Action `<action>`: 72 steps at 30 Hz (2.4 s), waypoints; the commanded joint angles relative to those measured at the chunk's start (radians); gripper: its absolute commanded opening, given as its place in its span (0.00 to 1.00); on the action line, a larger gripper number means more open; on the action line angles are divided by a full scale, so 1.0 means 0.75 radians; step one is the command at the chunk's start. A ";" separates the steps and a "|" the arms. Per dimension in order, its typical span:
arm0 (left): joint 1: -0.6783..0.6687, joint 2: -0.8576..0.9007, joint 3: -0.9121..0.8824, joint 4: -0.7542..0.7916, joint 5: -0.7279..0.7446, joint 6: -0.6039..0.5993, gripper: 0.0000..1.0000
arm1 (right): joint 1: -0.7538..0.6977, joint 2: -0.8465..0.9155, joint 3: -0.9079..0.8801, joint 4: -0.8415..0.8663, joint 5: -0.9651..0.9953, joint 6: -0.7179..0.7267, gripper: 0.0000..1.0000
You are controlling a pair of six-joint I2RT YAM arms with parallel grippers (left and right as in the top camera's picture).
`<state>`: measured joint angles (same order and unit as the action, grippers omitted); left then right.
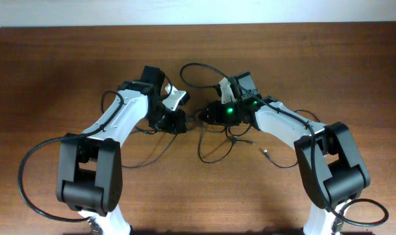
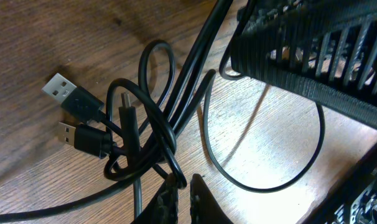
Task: Untangle cables
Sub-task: 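Pull the cables apart, right gripper moving right, then move the right gripper left toward the cable center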
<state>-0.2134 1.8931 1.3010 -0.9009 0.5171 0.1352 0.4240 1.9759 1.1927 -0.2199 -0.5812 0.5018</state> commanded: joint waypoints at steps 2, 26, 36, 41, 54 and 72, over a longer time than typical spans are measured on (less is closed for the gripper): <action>-0.004 0.014 -0.011 -0.002 0.028 0.022 0.09 | 0.021 0.017 0.001 0.025 0.030 0.017 0.43; -0.003 0.014 -0.011 -0.001 -0.178 -0.080 0.07 | -0.379 -0.977 0.003 -0.444 0.197 -0.142 0.04; -0.003 0.014 -0.011 0.009 -0.177 -0.097 0.06 | -0.583 -0.971 0.002 -0.959 0.196 -0.175 0.04; -0.003 0.014 -0.011 0.056 -0.138 -0.114 0.11 | -0.582 -0.919 -0.041 -1.184 0.195 -0.175 0.04; -0.095 0.014 -0.011 0.153 0.014 0.026 0.29 | -0.582 -0.882 -0.237 -1.198 0.195 -0.170 0.04; -0.218 0.014 -0.011 0.348 -0.367 -0.049 0.39 | -0.582 -0.882 -0.238 -1.197 0.196 -0.171 0.09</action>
<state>-0.3767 1.8946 1.2957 -0.6445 0.3023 0.1047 -0.0090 1.3106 1.0260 -1.1149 -0.4355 0.3817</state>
